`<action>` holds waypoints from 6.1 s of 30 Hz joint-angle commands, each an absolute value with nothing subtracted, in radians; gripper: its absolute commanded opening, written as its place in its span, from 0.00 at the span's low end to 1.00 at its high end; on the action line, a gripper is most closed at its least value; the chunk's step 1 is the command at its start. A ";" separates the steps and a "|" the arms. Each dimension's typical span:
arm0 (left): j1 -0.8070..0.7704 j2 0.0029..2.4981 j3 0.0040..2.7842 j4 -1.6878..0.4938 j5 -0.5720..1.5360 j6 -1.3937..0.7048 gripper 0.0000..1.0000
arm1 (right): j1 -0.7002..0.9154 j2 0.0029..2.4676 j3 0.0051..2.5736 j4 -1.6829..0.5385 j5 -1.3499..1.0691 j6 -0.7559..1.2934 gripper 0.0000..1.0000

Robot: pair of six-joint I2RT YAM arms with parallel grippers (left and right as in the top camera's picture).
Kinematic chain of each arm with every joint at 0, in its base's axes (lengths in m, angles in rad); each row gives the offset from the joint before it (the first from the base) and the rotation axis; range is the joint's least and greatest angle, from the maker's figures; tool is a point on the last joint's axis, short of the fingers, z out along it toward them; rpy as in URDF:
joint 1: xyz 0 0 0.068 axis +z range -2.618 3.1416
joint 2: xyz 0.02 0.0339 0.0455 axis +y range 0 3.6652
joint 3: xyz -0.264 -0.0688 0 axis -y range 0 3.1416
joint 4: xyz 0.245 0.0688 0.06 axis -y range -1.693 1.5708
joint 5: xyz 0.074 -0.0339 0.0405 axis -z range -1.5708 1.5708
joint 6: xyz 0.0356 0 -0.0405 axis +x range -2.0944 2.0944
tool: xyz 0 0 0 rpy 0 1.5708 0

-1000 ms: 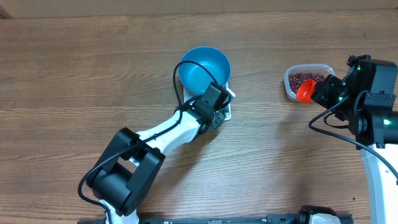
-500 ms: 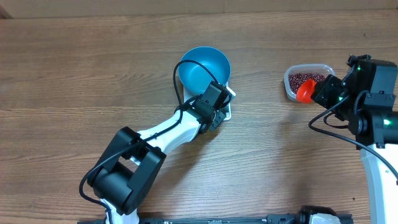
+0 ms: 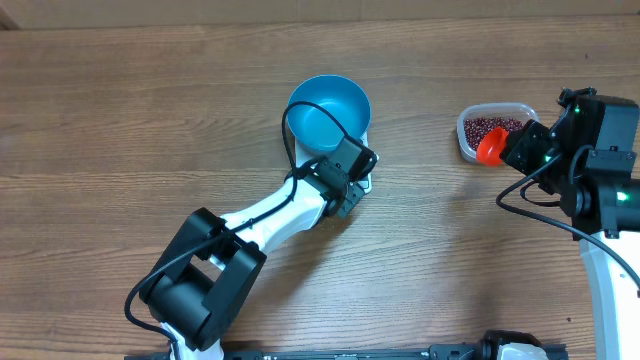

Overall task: Scoop item into bowl and weigh 150g on scale
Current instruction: 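Raise the left gripper back from the scale panel, then dip the red scoop into the bean tub with the right gripper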

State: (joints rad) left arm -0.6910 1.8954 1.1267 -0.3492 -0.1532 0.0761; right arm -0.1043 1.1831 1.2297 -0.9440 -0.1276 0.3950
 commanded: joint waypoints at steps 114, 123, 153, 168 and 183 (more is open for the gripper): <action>-0.555 1.216 1.095 -0.707 -0.085 0.015 1.00 | -0.162 1.736 1.256 -0.611 0.002 -0.393 0.04; -0.555 1.216 1.095 -0.707 -0.085 0.015 1.00 | -0.203 1.737 1.255 -0.625 -0.279 -0.393 0.04; -0.556 1.216 1.096 -0.707 -0.085 0.015 1.00 | -0.363 1.803 1.230 -0.596 -0.636 -0.205 0.04; -0.556 1.216 1.095 -0.707 -0.085 0.015 1.00 | -0.449 1.857 1.230 -0.588 -0.712 -0.179 0.04; -0.556 1.216 1.095 -0.707 -0.085 0.015 0.99 | -0.524 1.966 1.230 -0.577 -0.882 -0.122 0.04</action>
